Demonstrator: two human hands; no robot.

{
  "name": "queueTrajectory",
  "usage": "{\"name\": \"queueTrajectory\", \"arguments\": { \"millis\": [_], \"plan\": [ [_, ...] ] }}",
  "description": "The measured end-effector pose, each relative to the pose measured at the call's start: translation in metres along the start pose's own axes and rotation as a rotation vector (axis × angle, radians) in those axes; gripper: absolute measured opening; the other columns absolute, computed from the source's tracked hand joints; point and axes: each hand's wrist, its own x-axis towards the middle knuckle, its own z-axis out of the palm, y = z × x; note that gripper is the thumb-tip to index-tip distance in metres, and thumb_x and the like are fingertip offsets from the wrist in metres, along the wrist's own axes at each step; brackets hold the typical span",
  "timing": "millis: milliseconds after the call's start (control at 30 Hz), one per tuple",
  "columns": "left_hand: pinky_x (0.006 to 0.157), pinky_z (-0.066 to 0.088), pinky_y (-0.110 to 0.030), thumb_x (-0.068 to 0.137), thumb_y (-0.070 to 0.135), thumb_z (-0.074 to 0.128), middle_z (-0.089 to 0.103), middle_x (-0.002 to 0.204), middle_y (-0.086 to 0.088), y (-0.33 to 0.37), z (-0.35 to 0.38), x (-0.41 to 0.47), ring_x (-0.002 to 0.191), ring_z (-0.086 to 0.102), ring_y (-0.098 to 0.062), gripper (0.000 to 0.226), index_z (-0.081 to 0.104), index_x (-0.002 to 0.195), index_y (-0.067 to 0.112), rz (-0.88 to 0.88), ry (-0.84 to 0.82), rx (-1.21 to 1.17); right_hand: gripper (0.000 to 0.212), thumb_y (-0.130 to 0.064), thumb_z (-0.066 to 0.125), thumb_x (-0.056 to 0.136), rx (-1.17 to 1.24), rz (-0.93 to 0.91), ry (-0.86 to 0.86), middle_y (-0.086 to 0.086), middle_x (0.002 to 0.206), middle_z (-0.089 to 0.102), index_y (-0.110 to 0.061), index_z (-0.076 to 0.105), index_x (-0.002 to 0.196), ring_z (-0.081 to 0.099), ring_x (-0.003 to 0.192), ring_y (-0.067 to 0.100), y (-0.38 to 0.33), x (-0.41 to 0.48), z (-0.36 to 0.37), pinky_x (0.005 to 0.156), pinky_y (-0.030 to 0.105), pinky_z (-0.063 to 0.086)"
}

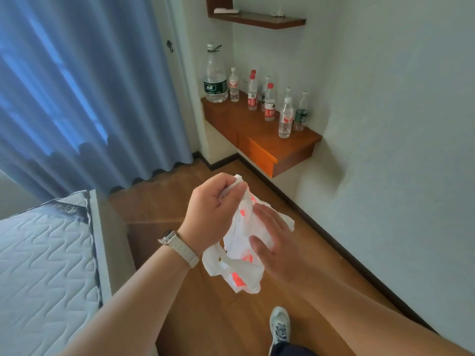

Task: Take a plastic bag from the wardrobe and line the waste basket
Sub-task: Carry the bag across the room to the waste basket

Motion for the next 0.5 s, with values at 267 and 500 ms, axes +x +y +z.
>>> {"name": "queueTrajectory", "arguments": {
  "millis": [267, 500],
  "plan": [
    [0.052, 0.046, -0.012, 0.093, 0.038, 0.054, 0.059, 0.071, 0.013, -0.092, -0.045, 0.073, 0.065, 0.057, -0.008, 0.021, 0.059, 0.075, 0.028, -0.116, 0.133, 0.159, 0.054, -0.066, 0.04, 0.093, 0.068, -0.088, -0.17, -0.03, 0.152, 0.027, -0.055, 0.018, 0.142, 0.031, 0.14, 0.003, 0.029, 0.13, 0.085, 0.115, 0.047, 0.036],
    [0.051, 0.041, -0.011, 0.095, 0.026, 0.057, 0.055, 0.061, 0.018, -0.15, -0.082, 0.153, 0.056, 0.052, -0.004, 0.022, 0.057, 0.074, 0.028, -0.244, 0.216, 0.246, 0.057, -0.061, 0.048, 0.095, 0.14, -0.185, -0.277, -0.03, 0.149, 0.031, -0.05, 0.022, 0.144, 0.036, 0.136, 0.0, 0.034, 0.255, 0.136, 0.112, 0.041, 0.041]
  ]
}}
